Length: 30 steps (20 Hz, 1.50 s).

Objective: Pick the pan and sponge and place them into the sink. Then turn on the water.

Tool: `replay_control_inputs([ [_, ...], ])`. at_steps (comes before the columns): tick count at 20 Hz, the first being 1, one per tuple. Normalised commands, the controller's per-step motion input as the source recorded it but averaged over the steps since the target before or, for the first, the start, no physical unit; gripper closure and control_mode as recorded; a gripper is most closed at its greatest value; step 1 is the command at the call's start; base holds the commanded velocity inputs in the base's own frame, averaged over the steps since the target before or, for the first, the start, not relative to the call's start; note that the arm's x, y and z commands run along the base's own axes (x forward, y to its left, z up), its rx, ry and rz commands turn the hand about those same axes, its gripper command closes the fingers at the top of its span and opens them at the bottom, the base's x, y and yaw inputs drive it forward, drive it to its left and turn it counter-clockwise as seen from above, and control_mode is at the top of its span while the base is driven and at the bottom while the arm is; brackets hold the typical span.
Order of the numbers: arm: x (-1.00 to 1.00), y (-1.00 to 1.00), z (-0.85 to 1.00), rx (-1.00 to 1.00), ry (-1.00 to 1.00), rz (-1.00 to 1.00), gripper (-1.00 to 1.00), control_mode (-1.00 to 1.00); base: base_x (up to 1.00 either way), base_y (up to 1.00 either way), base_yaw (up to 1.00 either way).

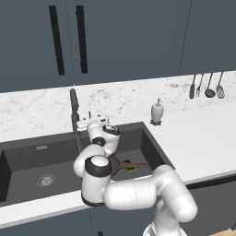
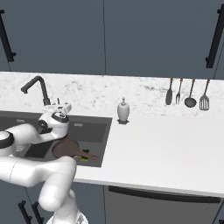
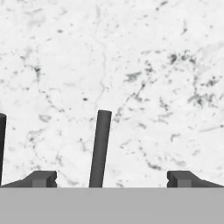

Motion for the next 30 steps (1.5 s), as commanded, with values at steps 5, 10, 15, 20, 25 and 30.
replay_control_inputs([
  [5,0.27,0.0,-0.15,0.0,0.0,0.1,-1.0,-1.0,0.0,0.0,0.0],
  [10,0.24,0.0,-0.21,0.0,0.0,0.09,-1.0,-1.0,0.0,0.0,0.0],
  [15,0.31,0.0,-0.11,0.0,0.0,0.09,-1.0,-1.0,0.0,0.0,0.0],
  [20,0.29,-0.08,-0.05,0.0,0.0,0.06,-1.0,-1.0,0.0,0.0,0.0],
  [25,0.19,-0.25,-0.05,0.0,0.0,0.01,-1.0,-1.0,0.0,0.0,0.0],
  [30,0.19,-0.29,-0.03,0.0,0.0,0.0,-1.0,-1.0,0.0,0.0,0.0],
])
